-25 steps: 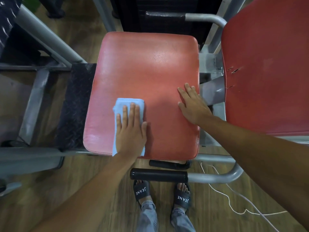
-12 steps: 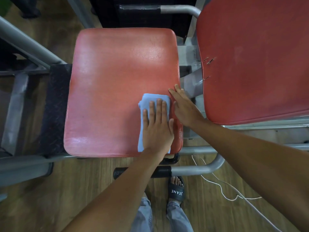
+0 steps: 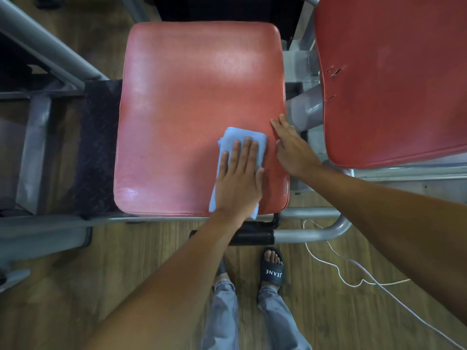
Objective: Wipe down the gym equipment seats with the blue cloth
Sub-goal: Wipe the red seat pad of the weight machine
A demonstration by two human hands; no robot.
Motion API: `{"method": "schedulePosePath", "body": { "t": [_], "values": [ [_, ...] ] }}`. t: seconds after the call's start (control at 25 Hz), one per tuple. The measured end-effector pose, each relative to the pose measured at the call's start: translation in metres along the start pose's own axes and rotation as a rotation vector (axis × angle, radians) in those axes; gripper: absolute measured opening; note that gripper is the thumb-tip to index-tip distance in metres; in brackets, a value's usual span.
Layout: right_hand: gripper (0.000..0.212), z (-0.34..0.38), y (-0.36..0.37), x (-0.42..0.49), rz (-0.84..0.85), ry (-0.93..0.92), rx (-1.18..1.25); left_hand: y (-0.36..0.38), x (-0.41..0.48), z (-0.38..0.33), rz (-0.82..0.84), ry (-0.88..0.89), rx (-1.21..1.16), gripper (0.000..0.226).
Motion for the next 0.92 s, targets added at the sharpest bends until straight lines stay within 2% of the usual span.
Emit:
{"method": "schedulePosePath", "body": {
  "t": [0.2, 0.52, 0.72, 0.84, 0.92],
  "values": [
    [0.056, 0.019, 0.002, -0.001, -0.113, 0.066, -0.068, -0.048, -0.011, 0.087, -0.063, -0.032, 0.089, 0.054],
    [0.057, 0.029, 0.012, 0.004, -0.101, 0.026, -0.157, -0.105, -0.019, 0.186, -0.116, -0.166, 0.076, 0.056],
    [0.057, 0.027, 0.01, 0.003, -0.103, 0.005, -0.149, -0.106, -0.015, 0.192, -0.143, -0.268, 0.096, 0.059],
    [0.056, 0.029, 0.013, 0.002, -0.117, 0.017, -0.137, -0.099, -0.009, 0.178, -0.158, -0.34, 0.097, 0.062],
    [0.056, 0.028, 0.013, 0.003, -0.131, 0.014, -0.133, -0.086, 0.004, 0.155, -0.156, -0.327, 0.093, 0.063]
  ]
}}
Point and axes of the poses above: each hand's wrist, its own x-axis towards the middle knuckle, its own y-axis out of the palm, z = x × y, the point moved 7 cm from there along x, towards the middle knuckle, and after that the axes turned 14 degrees about -x, right-handed, at the moved point
